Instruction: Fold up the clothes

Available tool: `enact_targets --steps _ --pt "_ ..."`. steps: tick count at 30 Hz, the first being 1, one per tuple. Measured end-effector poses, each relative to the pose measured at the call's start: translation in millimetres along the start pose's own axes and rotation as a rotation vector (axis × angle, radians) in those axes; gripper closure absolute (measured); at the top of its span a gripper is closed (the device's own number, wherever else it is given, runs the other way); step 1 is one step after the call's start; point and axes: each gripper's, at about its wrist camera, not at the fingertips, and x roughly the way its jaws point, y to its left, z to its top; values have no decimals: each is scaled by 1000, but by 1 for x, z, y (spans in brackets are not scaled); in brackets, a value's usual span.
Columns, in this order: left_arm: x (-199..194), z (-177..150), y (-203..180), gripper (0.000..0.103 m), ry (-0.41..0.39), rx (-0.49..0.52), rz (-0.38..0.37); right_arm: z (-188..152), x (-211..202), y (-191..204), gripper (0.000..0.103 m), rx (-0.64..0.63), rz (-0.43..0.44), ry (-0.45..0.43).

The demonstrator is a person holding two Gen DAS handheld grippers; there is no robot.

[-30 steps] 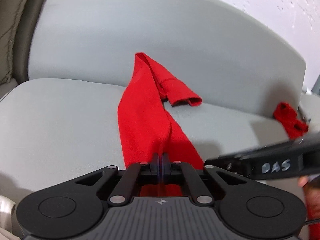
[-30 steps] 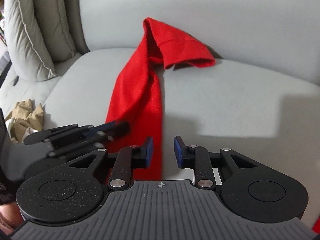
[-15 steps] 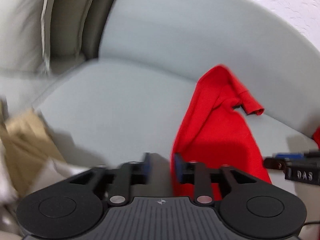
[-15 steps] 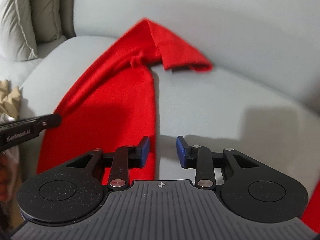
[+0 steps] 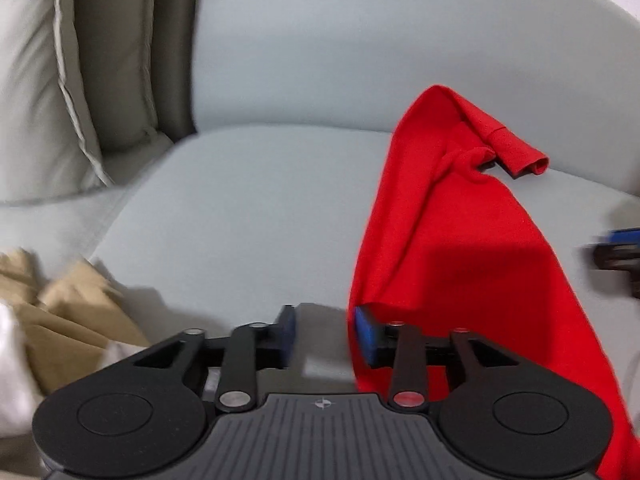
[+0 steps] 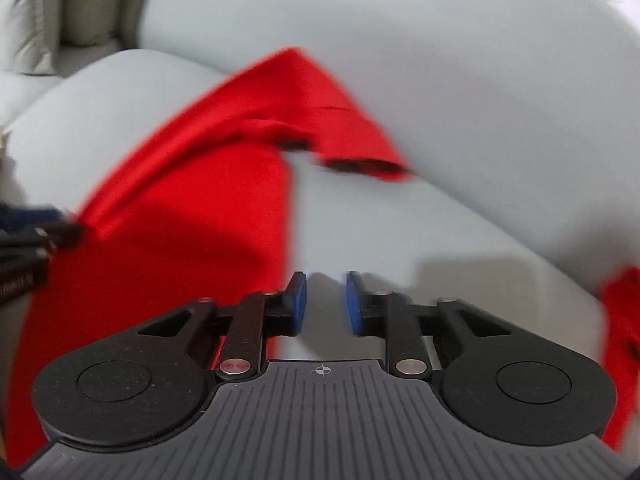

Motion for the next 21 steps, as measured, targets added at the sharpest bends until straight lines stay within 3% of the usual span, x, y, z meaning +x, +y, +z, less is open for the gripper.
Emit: enact_targets --steps 4,7,10,16,19,21 --pt "-62 -2 0 66 -127 -1 -29 -33 -86 -18 77 47 21 -31" --pt "-105 -9 7 66 -143 -43 -52 -64 -146 -20 74 89 43 -46" --pt "-155 -32 14 64 -101 -62 -108 -102 -188 -17 71 124 87 -43" --pt "-219 -101 9 64 32 -33 -166 -178 -262 -3 66 180 190 -32" --pt "-236 -143 5 64 87 -71 -219 -217 -273 16 65 161 245 -31" --pt "-236 -162 0 68 76 -97 -242 -240 -272 25 65 151 246 -31"
